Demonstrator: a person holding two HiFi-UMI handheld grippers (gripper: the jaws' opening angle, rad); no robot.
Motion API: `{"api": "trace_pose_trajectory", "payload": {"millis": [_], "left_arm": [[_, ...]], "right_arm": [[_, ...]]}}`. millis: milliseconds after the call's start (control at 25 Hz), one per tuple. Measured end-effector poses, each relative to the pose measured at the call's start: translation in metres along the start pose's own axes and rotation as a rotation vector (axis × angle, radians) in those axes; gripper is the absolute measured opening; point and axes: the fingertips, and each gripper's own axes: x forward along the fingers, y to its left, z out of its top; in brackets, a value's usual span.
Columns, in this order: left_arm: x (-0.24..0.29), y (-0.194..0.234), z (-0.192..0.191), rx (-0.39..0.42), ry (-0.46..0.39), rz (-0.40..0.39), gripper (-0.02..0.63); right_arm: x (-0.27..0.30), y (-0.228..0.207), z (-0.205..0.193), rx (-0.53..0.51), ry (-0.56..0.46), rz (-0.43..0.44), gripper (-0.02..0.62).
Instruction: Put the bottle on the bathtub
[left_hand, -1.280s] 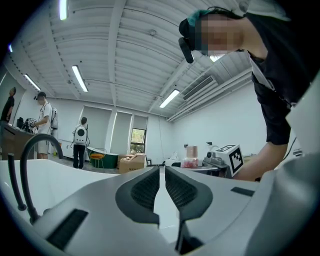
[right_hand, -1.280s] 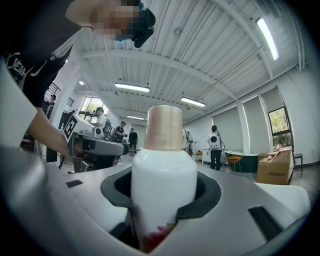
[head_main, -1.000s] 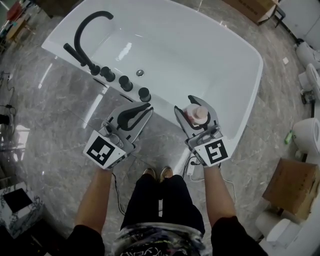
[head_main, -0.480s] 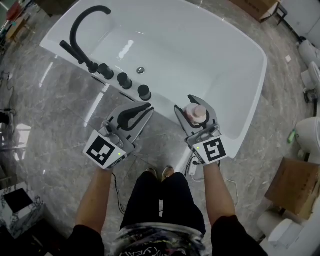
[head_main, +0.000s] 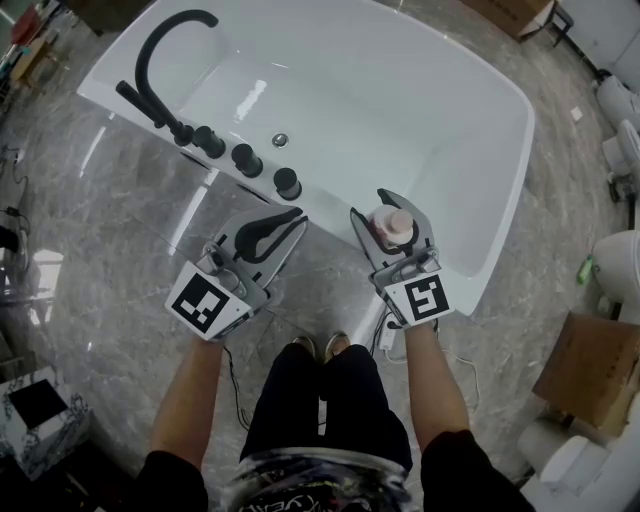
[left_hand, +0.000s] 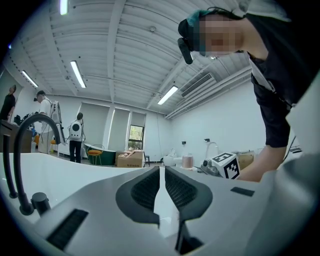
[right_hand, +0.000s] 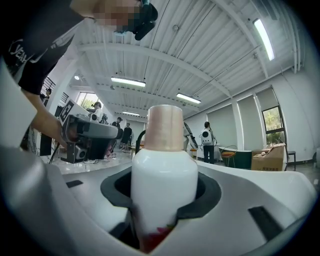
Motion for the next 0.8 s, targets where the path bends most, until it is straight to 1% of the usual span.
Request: {"api": "trace_pose_trajectory", "payload": {"millis": [120,280,520,640,800], "left_arm": [[-0.001,-0.001,-0.003,-0.007,-0.006,0.001,0.048],[-0.001,-0.007,0.0,-0.005,-0.004,-0.007,0.047],[-0.003,-0.01,0.017,-0.003,-0.009,-0.01,0.046],[-0.003,-0.013,0.03,0.001,-0.006,-0.016,0.047],[-0.002,-0.024,0.062,0.008,-0.011,-0.025,0.046]], "right_arm": [[0.0,0.001,0.0,-0.006,-0.008,-0.002,0.199],[-0.002,0.001,0.0,-0.02,0.006,-0.007,0.206],[-0.005,0.0,0.018,-0.038,-0.001,-0.007,0.212],[-0.008,0.0,0.035,-0.042,-0.003,-0.005,0.212],[-0.018,0.001,0.076,-0.063,-0.025,0.006,0.212]]}}
